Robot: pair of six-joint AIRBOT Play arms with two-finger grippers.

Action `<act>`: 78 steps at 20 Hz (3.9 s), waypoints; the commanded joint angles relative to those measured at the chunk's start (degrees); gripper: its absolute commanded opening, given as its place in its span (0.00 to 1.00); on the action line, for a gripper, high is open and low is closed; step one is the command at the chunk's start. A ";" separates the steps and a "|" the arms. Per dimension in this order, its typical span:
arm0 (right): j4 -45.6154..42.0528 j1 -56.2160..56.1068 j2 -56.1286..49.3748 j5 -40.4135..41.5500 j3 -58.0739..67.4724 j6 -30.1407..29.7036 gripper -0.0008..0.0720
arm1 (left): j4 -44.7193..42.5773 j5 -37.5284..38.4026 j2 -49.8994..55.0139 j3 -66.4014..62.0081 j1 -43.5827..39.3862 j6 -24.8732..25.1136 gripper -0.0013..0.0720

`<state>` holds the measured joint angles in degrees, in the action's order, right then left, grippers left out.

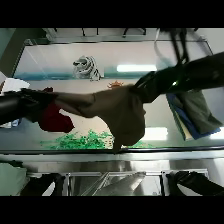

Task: Fold the shirts.

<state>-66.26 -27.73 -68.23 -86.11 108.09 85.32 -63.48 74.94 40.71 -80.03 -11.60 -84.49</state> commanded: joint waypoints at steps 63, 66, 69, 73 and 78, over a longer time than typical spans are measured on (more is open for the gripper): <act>12.37 42.53 30.18 2.21 -49.03 -3.89 0.05 | -37.35 10.14 -14.14 16.28 14.73 0.35 0.03; 2.86 42.51 29.97 -1.81 -34.88 -1.22 0.05 | -37.83 12.35 -15.34 7.19 14.73 0.33 0.03; -4.22 42.51 29.16 -2.49 -25.33 -1.36 0.05 | -42.34 12.90 -13.20 -4.20 13.60 -0.90 0.03; -2.56 42.51 24.00 -2.60 -22.12 -2.08 0.05 | -42.29 22.88 -8.11 -13.31 7.48 -2.14 0.03; 4.96 39.63 12.90 8.44 -22.10 -8.17 0.05 | -41.57 24.00 -12.70 -1.22 0.22 -8.57 0.03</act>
<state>-64.49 13.61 -49.58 -83.83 85.25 80.95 -105.08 98.45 30.44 -86.65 -7.68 -89.21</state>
